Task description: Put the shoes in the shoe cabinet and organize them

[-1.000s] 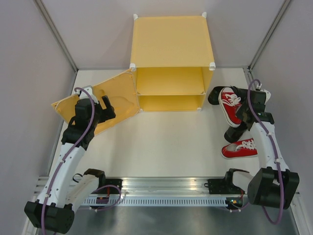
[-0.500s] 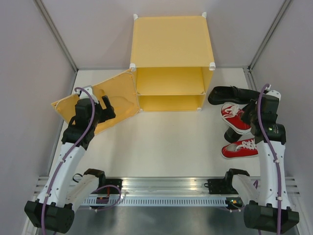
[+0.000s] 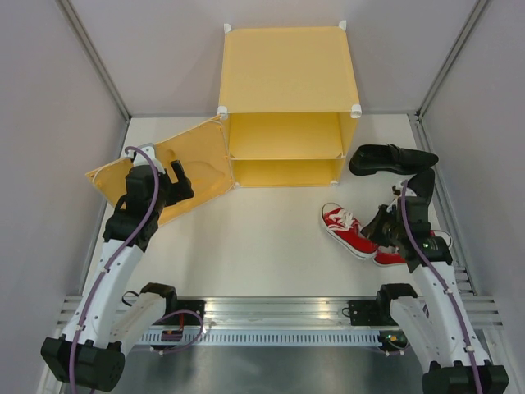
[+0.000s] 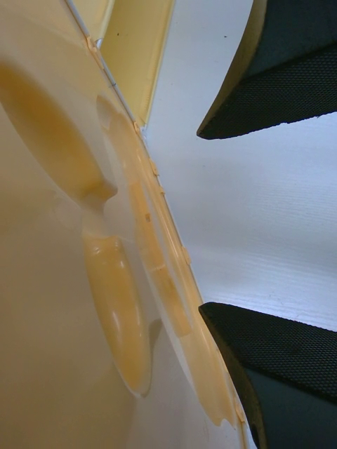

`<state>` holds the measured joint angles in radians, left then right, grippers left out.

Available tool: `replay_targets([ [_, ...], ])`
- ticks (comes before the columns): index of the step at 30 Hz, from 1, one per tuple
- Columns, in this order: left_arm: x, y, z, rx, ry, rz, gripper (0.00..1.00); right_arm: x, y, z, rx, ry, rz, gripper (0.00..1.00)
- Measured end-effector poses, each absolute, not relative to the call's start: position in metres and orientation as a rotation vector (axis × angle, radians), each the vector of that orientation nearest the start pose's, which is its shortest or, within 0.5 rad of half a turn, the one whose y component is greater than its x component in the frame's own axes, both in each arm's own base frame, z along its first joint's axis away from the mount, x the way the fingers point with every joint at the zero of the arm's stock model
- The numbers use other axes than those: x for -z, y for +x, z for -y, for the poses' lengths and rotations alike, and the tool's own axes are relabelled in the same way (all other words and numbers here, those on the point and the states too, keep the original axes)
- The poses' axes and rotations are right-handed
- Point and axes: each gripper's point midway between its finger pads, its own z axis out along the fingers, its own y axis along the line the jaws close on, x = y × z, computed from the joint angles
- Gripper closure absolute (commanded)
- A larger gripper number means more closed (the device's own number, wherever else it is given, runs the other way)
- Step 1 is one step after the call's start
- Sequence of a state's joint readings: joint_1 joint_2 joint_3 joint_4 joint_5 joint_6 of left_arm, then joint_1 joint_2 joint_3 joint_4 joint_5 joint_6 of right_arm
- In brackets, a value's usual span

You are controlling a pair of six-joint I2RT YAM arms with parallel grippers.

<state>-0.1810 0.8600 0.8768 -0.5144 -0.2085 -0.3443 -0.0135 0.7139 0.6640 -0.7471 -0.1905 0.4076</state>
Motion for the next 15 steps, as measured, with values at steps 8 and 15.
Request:
replay_targets([
  [8, -0.225, 0.291, 0.030, 0.109, -0.295, -2.037, 0.00, -0.095, 0.189, -0.102, -0.524, 0.261, -2.472, 0.83],
  [15, -0.224, 0.291, 0.030, 0.109, -0.295, -2.037, 0.00, -0.079, 0.180, -0.117, -0.451, 0.217, -2.544, 0.64],
])
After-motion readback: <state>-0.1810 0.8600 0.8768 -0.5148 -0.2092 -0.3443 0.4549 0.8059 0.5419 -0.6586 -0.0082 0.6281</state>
